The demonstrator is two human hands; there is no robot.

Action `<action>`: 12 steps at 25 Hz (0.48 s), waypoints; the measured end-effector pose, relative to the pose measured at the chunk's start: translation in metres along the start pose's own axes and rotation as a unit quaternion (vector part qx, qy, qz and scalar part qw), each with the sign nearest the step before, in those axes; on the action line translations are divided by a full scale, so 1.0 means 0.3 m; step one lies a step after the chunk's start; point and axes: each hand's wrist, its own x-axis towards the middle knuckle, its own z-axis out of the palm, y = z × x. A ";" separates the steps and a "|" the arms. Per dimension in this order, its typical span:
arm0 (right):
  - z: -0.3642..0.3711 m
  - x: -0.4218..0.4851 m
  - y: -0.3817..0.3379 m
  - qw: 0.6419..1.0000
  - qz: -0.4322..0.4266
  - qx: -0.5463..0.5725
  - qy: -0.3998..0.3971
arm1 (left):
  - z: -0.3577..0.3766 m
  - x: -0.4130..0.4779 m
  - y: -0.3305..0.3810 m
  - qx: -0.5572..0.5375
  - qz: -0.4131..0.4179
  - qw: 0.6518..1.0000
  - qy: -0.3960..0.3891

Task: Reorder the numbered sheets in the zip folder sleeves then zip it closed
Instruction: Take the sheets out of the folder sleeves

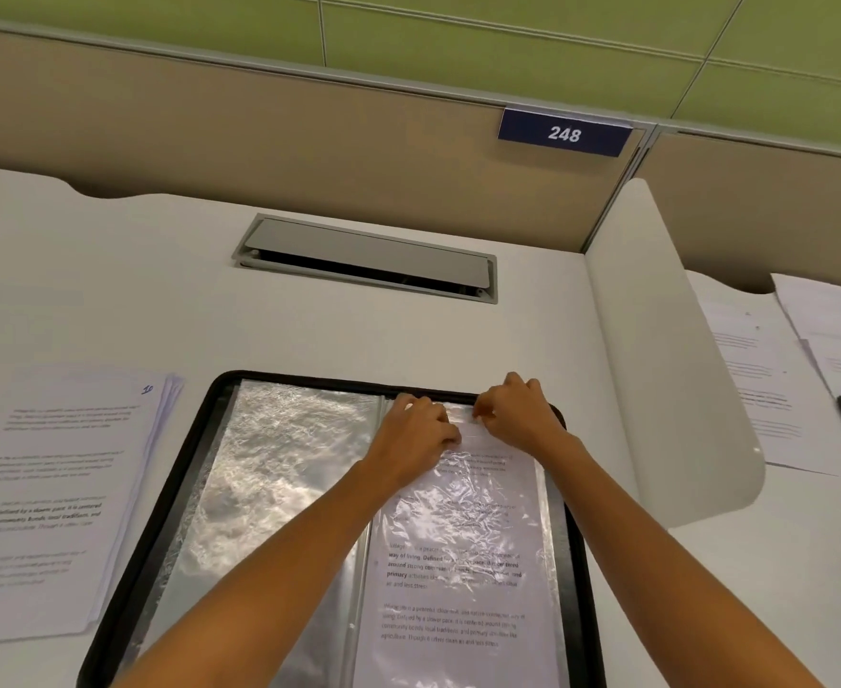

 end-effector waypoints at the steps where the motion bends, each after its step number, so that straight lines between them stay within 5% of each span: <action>1: 0.000 0.010 -0.002 0.999 0.014 -0.033 -0.029 | 0.002 -0.003 -0.001 -0.006 0.001 1.000 0.007; 6: -0.001 0.029 0.002 0.991 0.034 -0.050 -0.117 | 0.010 -0.012 -0.008 -0.019 0.003 0.999 0.038; 12: 0.006 0.018 0.013 0.995 0.024 0.010 -0.092 | 0.033 -0.022 -0.016 -0.023 0.011 0.997 0.072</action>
